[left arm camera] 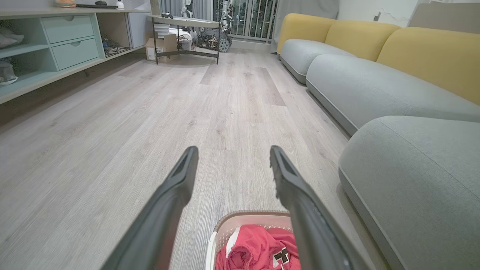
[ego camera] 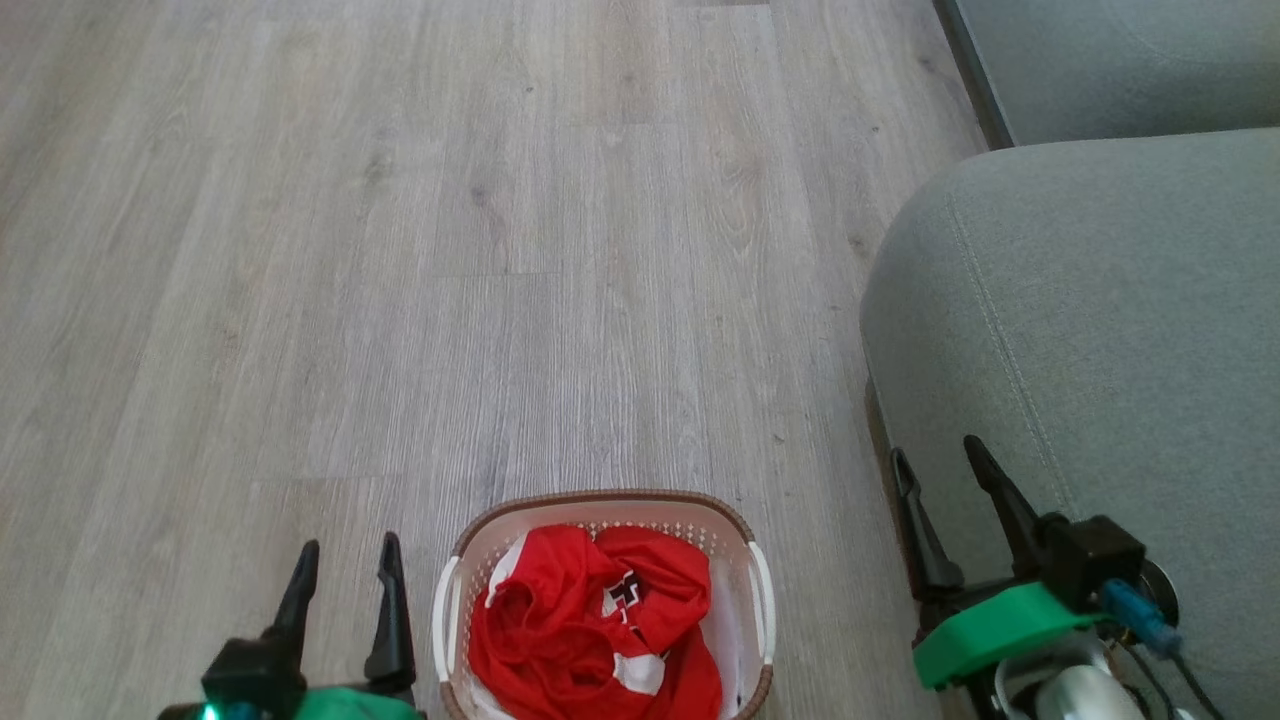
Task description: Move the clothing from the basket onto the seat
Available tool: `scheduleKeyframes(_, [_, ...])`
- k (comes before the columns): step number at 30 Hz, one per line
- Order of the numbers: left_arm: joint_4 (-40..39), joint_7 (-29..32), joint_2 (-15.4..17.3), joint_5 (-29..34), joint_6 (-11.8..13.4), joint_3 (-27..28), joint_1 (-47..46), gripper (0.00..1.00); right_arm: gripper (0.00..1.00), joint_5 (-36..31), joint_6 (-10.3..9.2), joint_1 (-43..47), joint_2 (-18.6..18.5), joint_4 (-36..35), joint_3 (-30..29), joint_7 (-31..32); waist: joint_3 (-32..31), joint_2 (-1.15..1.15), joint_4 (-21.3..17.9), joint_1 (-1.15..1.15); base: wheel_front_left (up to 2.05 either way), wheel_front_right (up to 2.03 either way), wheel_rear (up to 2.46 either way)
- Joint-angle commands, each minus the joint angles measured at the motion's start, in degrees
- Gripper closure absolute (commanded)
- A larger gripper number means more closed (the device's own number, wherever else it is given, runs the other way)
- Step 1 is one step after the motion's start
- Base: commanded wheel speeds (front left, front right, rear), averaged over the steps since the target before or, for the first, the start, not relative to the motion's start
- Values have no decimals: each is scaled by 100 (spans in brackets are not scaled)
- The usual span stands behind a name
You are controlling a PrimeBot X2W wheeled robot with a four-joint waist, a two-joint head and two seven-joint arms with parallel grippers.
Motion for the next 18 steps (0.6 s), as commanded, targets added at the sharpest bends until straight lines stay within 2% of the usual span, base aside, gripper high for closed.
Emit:
scheduleKeyframes(1, [-227, -91, 15, 125, 68, 125, -164, 0, 0, -137, -1, -97, -60, -166, 153, -96, 2, 0, -1, 0, 0, 0, 0])
scheduleKeyframes(18, [-148, -91, 14, -15, 97, 117, -182, 0, 0, -131, -1, -132, -60, -93, 108, -96, 63, 0, -39, 0, 0, 0, 0])
